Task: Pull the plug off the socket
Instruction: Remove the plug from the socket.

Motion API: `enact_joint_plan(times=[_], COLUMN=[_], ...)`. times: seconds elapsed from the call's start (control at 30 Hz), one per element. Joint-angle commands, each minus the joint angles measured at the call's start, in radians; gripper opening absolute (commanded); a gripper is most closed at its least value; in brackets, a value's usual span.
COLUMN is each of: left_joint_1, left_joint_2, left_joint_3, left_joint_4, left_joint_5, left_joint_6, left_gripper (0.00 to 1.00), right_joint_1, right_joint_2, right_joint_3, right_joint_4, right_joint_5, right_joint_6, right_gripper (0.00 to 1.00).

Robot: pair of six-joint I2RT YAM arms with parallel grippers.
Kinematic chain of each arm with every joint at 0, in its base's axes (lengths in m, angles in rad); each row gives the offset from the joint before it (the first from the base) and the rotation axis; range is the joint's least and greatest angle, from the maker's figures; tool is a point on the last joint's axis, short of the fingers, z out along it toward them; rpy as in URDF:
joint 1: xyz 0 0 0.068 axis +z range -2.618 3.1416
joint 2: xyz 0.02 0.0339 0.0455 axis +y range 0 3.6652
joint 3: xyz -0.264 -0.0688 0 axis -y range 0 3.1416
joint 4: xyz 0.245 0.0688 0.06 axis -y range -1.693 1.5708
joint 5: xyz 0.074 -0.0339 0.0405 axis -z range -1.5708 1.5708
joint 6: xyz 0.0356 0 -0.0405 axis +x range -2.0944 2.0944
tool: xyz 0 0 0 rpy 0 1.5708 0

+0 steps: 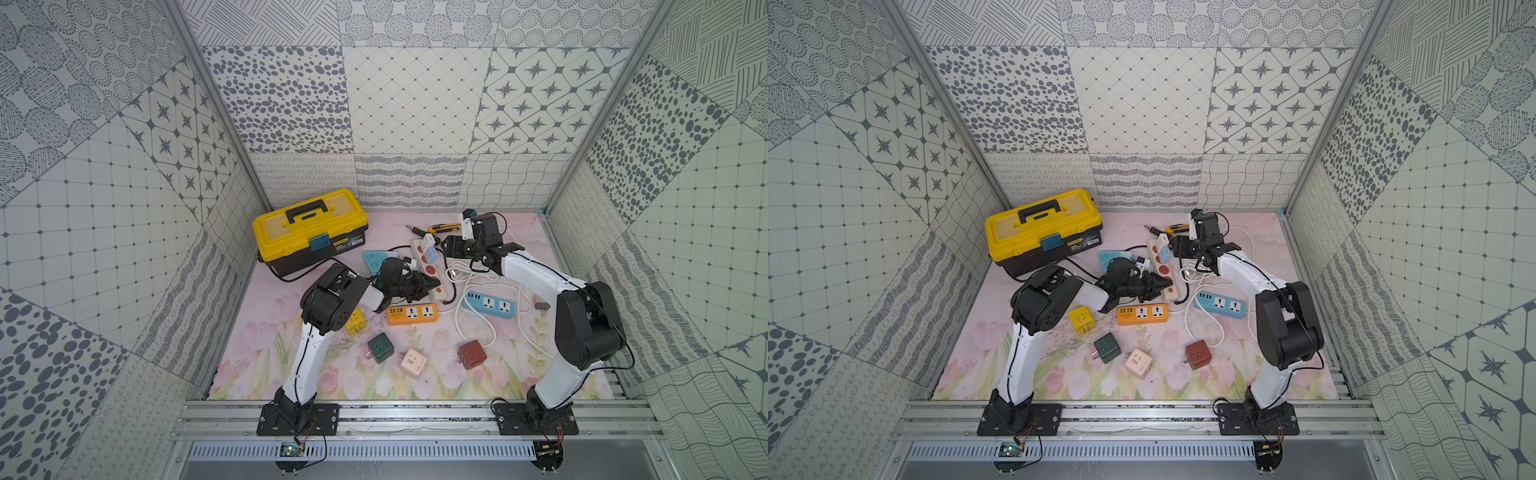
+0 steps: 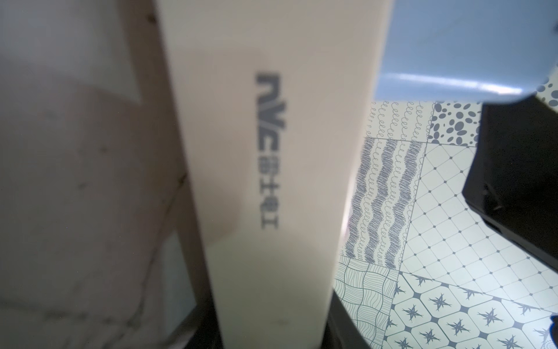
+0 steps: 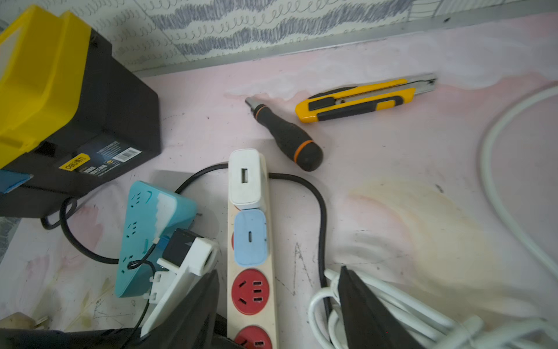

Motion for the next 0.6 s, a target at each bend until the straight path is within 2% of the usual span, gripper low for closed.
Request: enact_joint_plan(times=[0.0,0.13,0.37,0.57], left_joint_1=[-0.004,-0.002,0.000,0.002], left_joint_2=[0.017,0.015,0.015,0.013], left_joint_3=[-0.018,-0.018,-0.015,-0.013], left_joint_4=[-0.131,-0.136,-0.147,-0.159], left_joint_5=[-0.007,-0.006,-0.001,-0.002], left_joint_6=[-0.032,-0.032,-0.026,-0.025], left_gripper=[0.00,0.00,0.00,0.00], right_joint_1=[0.024,0.044,0.063,0.074], right_joint_2=[0.083,0.154,0.252,0.290], right_joint_3=[0.060,0.113,0.160,0.186], right_joint_4=[-0.006,-0.016,0.006,0.000], right_joint_5=[0.004,0.000,-0.119,-0.091], right_joint_6=[-0.032,-0.047,-0.067,-0.072], right_gripper=[0.68,0.64,0.57,0.46])
